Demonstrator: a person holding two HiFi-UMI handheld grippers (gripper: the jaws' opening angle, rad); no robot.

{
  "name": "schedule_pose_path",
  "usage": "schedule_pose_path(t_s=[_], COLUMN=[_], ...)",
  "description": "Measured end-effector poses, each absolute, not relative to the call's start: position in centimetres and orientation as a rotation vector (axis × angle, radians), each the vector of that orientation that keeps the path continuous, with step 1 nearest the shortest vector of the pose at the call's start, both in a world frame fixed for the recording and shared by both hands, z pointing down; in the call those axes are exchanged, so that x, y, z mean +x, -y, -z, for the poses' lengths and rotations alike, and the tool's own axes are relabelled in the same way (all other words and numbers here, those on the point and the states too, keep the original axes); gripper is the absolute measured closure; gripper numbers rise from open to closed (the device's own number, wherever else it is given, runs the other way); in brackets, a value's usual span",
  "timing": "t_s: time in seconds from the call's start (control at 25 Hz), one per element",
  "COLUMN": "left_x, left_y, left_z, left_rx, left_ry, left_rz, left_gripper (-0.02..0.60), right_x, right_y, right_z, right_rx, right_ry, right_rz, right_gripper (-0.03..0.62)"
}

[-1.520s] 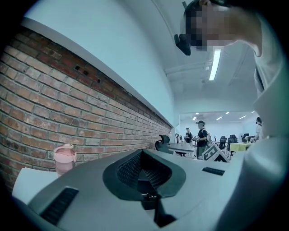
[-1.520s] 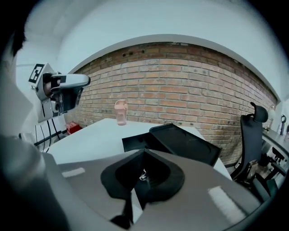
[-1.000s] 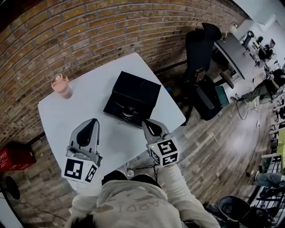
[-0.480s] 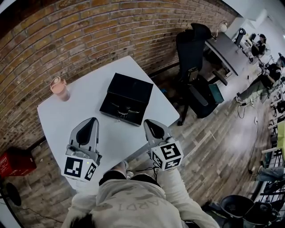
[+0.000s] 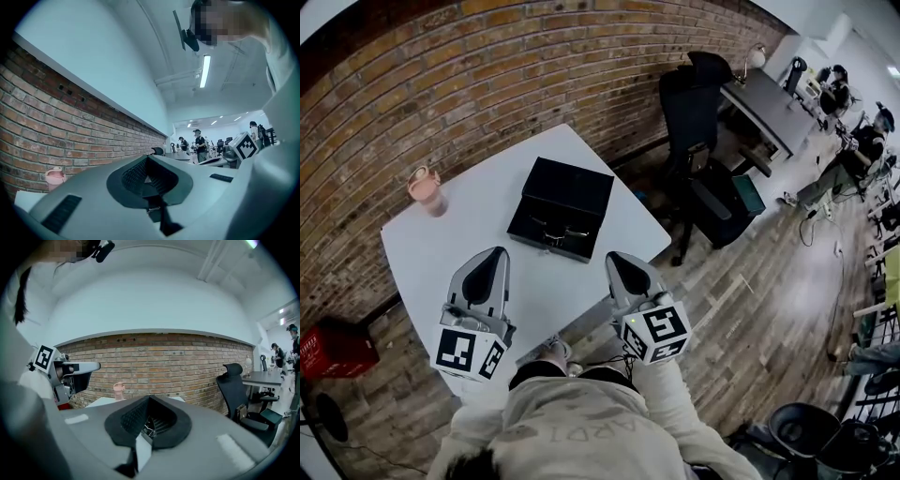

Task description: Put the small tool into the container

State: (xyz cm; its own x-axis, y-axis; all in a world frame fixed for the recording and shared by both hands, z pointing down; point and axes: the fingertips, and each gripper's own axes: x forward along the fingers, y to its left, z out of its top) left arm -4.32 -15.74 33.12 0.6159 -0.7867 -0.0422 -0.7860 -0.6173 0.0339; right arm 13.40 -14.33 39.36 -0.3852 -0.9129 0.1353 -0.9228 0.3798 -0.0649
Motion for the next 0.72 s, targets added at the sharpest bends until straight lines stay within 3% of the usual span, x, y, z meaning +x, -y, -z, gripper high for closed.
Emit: schedule_pose_path(t_s=[0.72], left_x=[-4.0], left_y=[11.6], left_z=[-31.2], left_rx=[2.846], left_ry=[1.368], left_rz=[0.125], left_gripper=[0.577], right_x=[14.4], right_y=[9.5], right_z=[-35.6], right_rx=[1.813], right_ry=[2.579], right_rz=[-0.117], right_gripper=[0.583])
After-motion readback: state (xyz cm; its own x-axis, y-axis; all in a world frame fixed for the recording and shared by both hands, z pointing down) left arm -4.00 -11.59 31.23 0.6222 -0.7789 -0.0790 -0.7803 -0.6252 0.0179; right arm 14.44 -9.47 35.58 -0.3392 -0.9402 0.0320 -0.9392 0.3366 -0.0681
